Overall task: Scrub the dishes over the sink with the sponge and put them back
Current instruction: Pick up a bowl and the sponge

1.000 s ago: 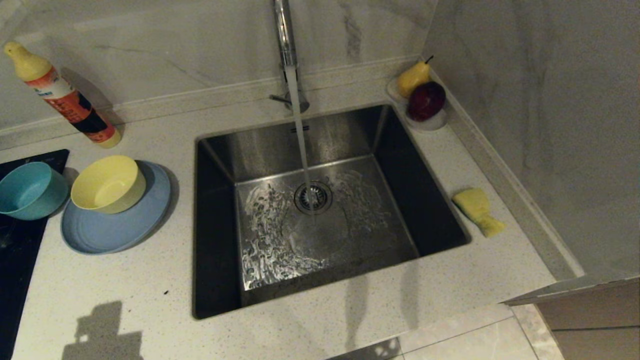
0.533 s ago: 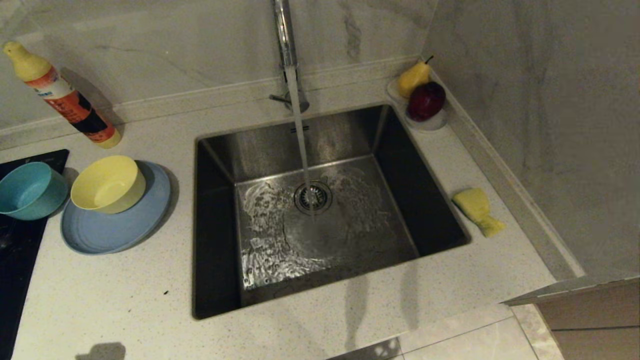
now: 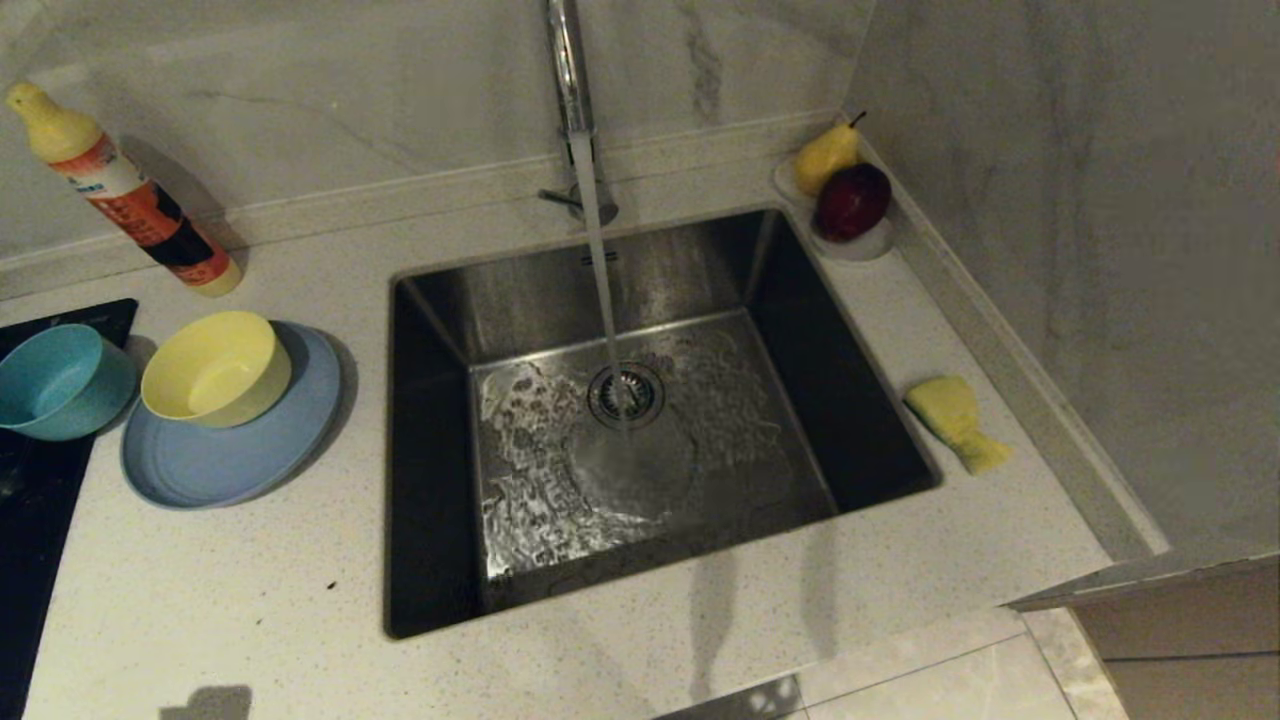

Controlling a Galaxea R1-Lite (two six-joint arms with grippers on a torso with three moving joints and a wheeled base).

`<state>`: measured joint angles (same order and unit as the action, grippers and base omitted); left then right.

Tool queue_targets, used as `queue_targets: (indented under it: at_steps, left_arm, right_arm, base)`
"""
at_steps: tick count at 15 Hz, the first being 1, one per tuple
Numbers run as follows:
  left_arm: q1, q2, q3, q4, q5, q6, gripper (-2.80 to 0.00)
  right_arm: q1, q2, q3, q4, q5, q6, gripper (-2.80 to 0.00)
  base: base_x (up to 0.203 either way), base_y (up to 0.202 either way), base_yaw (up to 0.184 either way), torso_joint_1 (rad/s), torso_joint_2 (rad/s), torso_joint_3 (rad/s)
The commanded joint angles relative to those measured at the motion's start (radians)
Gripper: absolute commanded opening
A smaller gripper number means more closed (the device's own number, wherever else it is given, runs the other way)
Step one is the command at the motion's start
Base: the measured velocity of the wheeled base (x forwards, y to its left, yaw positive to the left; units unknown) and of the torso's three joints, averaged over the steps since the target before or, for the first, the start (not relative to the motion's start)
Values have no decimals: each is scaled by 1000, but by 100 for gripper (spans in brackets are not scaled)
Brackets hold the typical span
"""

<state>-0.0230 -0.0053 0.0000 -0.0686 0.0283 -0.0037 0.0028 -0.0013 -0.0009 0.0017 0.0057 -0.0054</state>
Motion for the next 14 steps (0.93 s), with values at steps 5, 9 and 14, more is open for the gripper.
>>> queue_targets:
  at_steps: [5, 9, 14]
  left_arm:
    - [0, 2, 31, -8, 2, -21, -280]
    - [0, 3, 31, -8, 2, -22, -280]
    - [1, 2, 31, -8, 2, -23, -280]
  right_arm:
    - [0, 0, 1, 3, -2, -10, -280]
    - [0, 0, 1, 0, 1, -18, -280]
    - [0, -2, -2, 1, 25, -160, -280]
  base:
    - [0, 0, 0, 0, 0, 0]
    - [0, 0, 0, 0, 0, 0]
    - [0, 0, 0, 0, 0, 0]
